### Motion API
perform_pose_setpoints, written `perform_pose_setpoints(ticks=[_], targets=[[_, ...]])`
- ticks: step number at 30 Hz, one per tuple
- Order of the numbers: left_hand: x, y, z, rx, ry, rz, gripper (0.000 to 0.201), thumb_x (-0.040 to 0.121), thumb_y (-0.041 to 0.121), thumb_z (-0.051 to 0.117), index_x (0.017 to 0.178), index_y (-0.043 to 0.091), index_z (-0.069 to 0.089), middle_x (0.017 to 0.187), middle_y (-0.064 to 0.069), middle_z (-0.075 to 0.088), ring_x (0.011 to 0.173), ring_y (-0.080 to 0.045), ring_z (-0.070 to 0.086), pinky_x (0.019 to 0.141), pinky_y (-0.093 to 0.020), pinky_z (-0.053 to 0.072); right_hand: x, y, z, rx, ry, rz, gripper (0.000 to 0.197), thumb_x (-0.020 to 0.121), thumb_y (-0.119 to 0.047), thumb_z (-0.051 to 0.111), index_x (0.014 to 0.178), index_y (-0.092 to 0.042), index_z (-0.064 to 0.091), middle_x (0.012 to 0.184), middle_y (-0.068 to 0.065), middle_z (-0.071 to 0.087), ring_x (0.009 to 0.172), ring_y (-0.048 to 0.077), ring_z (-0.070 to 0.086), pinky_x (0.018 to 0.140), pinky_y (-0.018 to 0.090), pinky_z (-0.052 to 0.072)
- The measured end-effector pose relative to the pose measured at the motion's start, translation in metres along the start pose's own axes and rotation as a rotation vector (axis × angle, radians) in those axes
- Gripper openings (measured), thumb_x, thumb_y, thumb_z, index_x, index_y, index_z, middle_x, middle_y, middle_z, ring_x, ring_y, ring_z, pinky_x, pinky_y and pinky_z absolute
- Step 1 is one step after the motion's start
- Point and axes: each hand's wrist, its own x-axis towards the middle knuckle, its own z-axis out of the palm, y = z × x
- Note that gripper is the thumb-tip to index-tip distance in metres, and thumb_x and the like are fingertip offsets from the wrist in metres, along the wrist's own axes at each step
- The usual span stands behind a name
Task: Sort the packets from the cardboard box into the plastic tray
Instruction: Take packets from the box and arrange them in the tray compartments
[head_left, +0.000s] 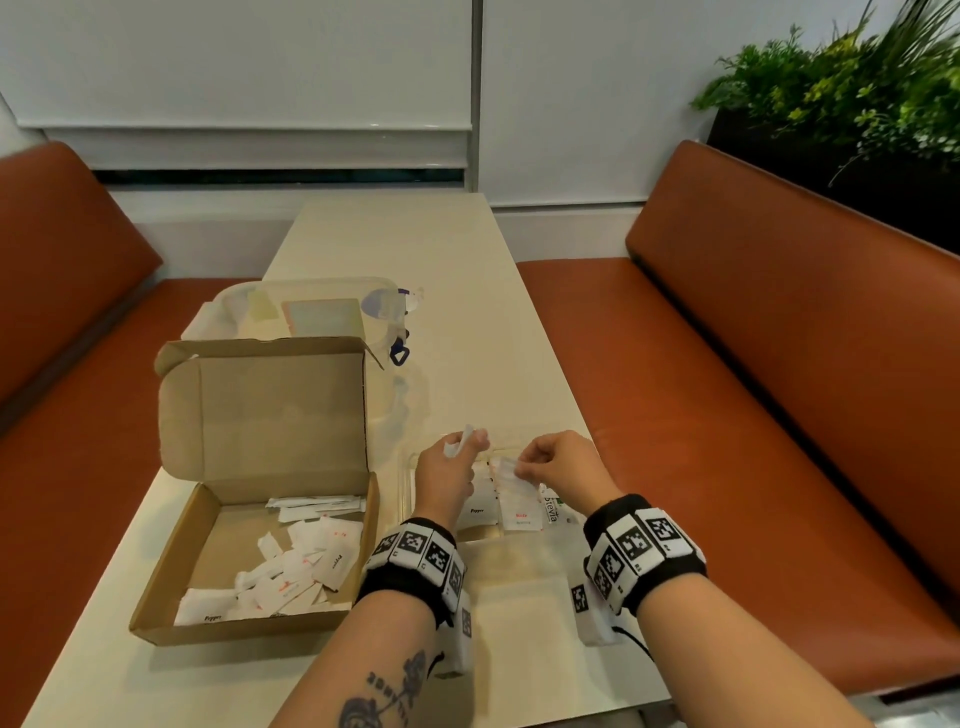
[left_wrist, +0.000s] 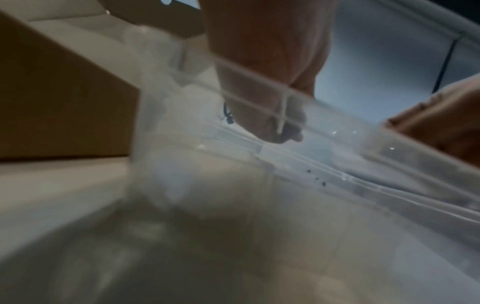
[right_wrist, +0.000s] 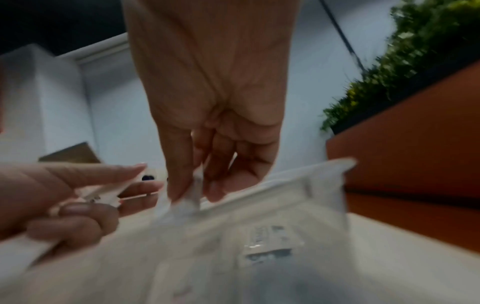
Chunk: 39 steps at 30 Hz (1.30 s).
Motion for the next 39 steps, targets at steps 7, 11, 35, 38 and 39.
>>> perform_pose_setpoints(ticks=[7, 11, 35, 38, 39], targets=[[-0.001, -0.007, -0.008, -0.116, 0.091, -0.021, 0.025, 0.090, 0.028, 0.062, 0.103, 0.007, 0.066, 0.096, -0.007, 0.073, 0.048, -0.009, 0.032, 0.042, -0.017, 0.030, -0.006, 0.012, 0.013, -0.276, -0.115, 0.059, 0.006, 0.074, -0.019, 0.078, 0.072, -0.017, 0.073, 0.067, -0.008, 0.064, 0.059, -0.001, 0.053, 0.054, 0.015, 0.037], [0.000, -0.007, -0.008, -0.111, 0.092, -0.032, 0.028, 0.090, 0.028, 0.063, 0.107, 0.006, 0.064, 0.095, -0.006, 0.073, 0.049, -0.009, 0.032, 0.042, -0.017, 0.030, -0.007, 0.015, 0.022, -0.340, -0.120, 0.013, 0.018, 0.075, -0.013, 0.075, 0.064, -0.018, 0.062, 0.062, -0.010, 0.057, 0.059, 0.002, 0.050, 0.054, 0.016, 0.036], [-0.006, 0.010, -0.007, -0.416, -0.136, -0.137, 0.027, 0.102, 0.011, 0.035, 0.114, -0.002, 0.055, 0.107, -0.017, 0.065, 0.088, -0.023, 0.066, 0.074, -0.030, 0.054, -0.008, -0.013, 0.035, 0.029, 0.092, -0.034, 0.030, 0.085, -0.038, 0.065, 0.069, -0.017, 0.052, 0.066, -0.002, 0.059, 0.057, 0.009, 0.048, 0.057, 0.023, 0.041], [-0.009, 0.014, -0.008, -0.421, -0.165, -0.119, 0.027, 0.102, 0.014, 0.036, 0.115, 0.002, 0.057, 0.113, -0.015, 0.065, 0.103, -0.024, 0.065, 0.080, -0.033, 0.054, -0.008, -0.030, 0.040, 0.363, 0.024, 0.051, 0.018, 0.082, -0.022, 0.071, 0.083, -0.011, 0.056, 0.071, 0.005, 0.066, 0.056, 0.013, 0.059, 0.053, 0.024, 0.052], [-0.009, 0.016, -0.008, -0.421, -0.167, -0.117, 0.028, 0.102, 0.016, 0.037, 0.117, 0.003, 0.056, 0.114, -0.015, 0.064, 0.103, -0.025, 0.064, 0.083, -0.036, 0.053, -0.007, -0.033, 0.040, 0.438, 0.012, 0.070, 0.016, 0.081, -0.013, 0.072, 0.085, -0.010, 0.056, 0.069, 0.005, 0.065, 0.055, 0.014, 0.060, 0.052, 0.023, 0.053]])
